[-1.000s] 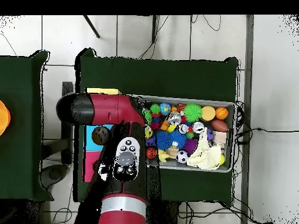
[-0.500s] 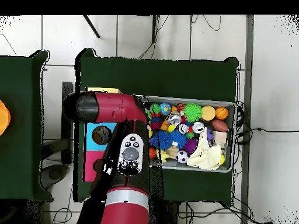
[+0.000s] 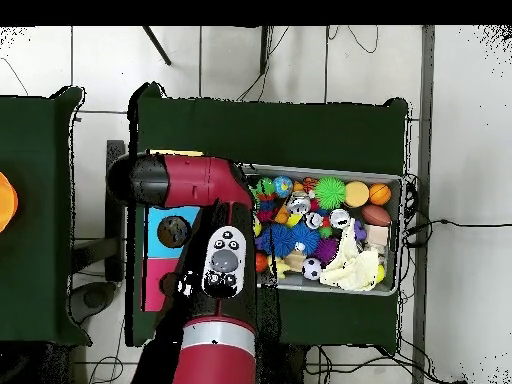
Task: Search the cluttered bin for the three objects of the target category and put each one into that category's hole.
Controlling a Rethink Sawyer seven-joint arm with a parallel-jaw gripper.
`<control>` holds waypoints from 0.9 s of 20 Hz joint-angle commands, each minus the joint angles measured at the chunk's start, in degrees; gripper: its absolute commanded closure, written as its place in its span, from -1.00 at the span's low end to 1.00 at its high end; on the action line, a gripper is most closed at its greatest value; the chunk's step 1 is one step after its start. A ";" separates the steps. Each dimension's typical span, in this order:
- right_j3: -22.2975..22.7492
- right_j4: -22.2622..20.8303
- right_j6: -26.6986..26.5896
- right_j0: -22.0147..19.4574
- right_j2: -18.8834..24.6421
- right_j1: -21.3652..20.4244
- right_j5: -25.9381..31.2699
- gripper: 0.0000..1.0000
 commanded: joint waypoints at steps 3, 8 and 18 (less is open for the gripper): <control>-2.40 0.33 12.10 -0.55 4.12 13.63 -7.36 1.00; -3.45 0.16 10.71 -1.50 5.56 15.73 -10.52 1.00; -1.74 0.48 11.61 -1.87 6.84 15.21 -10.60 1.00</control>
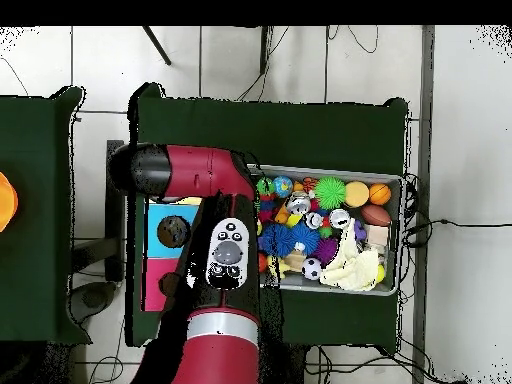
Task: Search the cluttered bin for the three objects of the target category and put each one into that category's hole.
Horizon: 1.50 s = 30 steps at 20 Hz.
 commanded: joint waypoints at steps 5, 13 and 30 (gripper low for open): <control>2.14 0.71 14.97 1.21 3.98 12.27 -11.65 1.00; 6.71 2.68 17.30 3.26 2.38 6.17 -6.11 1.00; 7.77 5.07 16.33 4.09 1.03 5.05 -4.86 1.00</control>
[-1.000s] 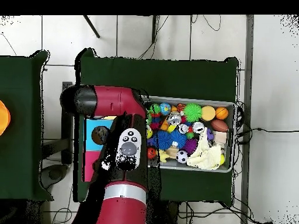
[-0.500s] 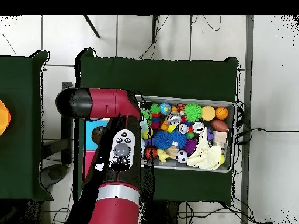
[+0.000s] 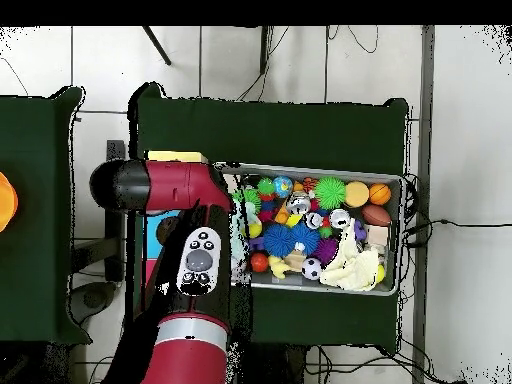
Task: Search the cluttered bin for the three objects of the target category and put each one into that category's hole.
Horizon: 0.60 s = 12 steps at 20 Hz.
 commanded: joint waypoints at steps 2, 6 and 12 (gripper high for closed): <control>3.37 2.13 15.32 -1.16 4.03 8.24 -8.04 1.00; -0.64 1.79 13.16 -3.43 6.60 16.36 -18.94 1.00; -4.60 2.30 11.79 -4.08 7.40 22.39 -26.13 1.00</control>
